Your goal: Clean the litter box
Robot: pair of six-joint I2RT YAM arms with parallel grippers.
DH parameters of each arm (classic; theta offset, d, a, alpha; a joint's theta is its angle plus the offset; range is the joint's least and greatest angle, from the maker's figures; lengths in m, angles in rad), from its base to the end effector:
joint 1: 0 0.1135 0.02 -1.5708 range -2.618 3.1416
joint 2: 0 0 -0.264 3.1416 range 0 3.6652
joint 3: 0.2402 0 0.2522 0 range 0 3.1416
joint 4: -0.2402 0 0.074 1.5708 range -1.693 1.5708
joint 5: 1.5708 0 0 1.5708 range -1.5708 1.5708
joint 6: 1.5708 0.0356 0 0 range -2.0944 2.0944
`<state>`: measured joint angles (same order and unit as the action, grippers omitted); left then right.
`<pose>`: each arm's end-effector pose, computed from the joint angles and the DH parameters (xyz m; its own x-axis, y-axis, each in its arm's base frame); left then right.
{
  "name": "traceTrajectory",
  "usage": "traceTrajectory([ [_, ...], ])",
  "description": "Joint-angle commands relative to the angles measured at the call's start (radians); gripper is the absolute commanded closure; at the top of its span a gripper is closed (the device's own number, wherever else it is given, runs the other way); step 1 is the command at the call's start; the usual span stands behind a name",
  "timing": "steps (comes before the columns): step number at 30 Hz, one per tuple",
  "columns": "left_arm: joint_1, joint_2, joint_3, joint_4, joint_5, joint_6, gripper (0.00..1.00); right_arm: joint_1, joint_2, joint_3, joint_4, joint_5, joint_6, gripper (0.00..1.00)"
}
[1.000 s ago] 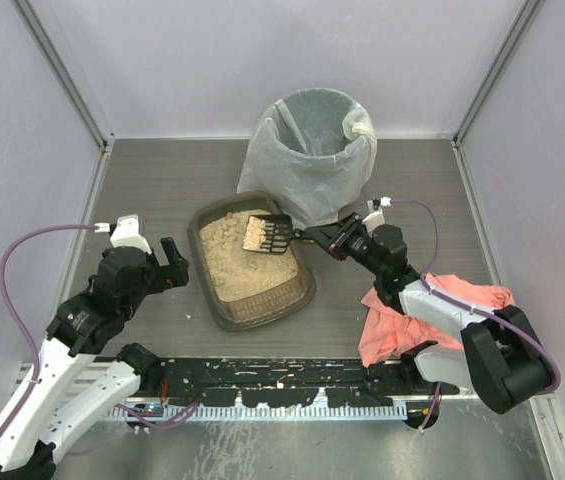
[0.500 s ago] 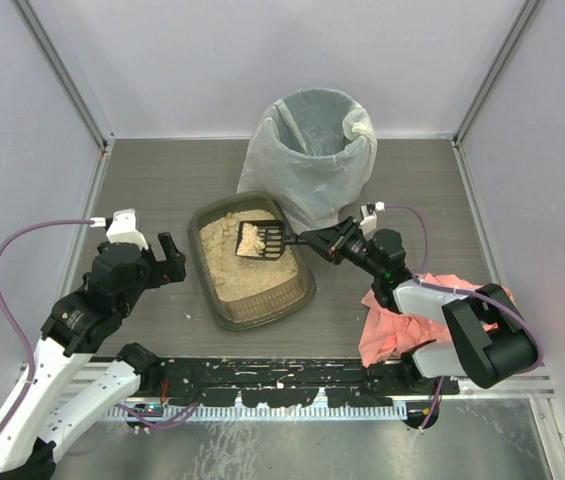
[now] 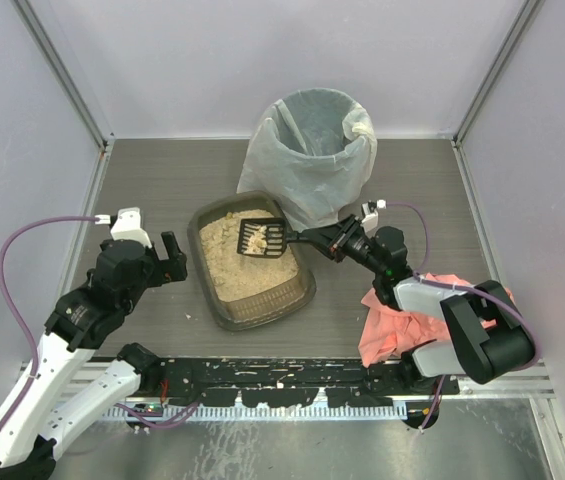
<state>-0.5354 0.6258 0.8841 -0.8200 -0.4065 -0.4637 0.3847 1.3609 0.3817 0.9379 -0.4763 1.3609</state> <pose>0.1085 -0.0480 0.3319 -0.4906 -0.1866 -0.8512 -0.0432 0.9808 -0.1902 0.2320 0.1116 0.1975 -0.7495 0.6343 -0.1897 -0.1205 0.1510 0.9812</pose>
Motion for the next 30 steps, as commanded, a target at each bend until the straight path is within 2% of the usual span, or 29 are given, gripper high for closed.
traceTrajectory([
  [1,-0.003,0.001,0.01,0.054,-0.015,0.028,0.02,0.038,-0.003,0.075,0.007,-0.041,-0.063,0.99],
  [5,-0.004,0.006,0.009,0.05,-0.003,0.025,0.02,-0.015,-0.028,0.022,0.02,0.018,-0.018,0.99],
  [8,-0.003,-0.001,-0.004,0.058,-0.006,0.012,0.02,0.056,0.006,0.111,-0.032,-0.049,-0.097,0.99],
  [12,-0.003,0.007,0.008,0.054,0.006,0.008,0.02,-0.016,-0.038,0.028,-0.003,0.028,-0.031,0.99],
  [15,-0.003,0.0,0.003,0.051,-0.004,0.009,0.02,0.055,-0.009,0.118,-0.068,-0.05,-0.123,0.99],
  [19,-0.003,0.004,0.007,0.046,0.006,0.008,0.02,-0.02,-0.05,0.016,-0.005,0.032,-0.03,0.99],
  [23,-0.003,-0.003,-0.009,0.051,-0.002,0.004,0.02,0.045,-0.009,0.104,-0.045,-0.063,-0.101,0.99],
  [26,-0.003,0.005,0.002,0.048,0.013,0.001,0.02,-0.026,-0.06,0.015,-0.013,0.027,-0.029,0.99],
  [30,-0.003,0.006,-0.008,0.05,0.004,0.002,0.02,0.043,-0.02,0.124,-0.067,-0.09,-0.116,0.99],
])
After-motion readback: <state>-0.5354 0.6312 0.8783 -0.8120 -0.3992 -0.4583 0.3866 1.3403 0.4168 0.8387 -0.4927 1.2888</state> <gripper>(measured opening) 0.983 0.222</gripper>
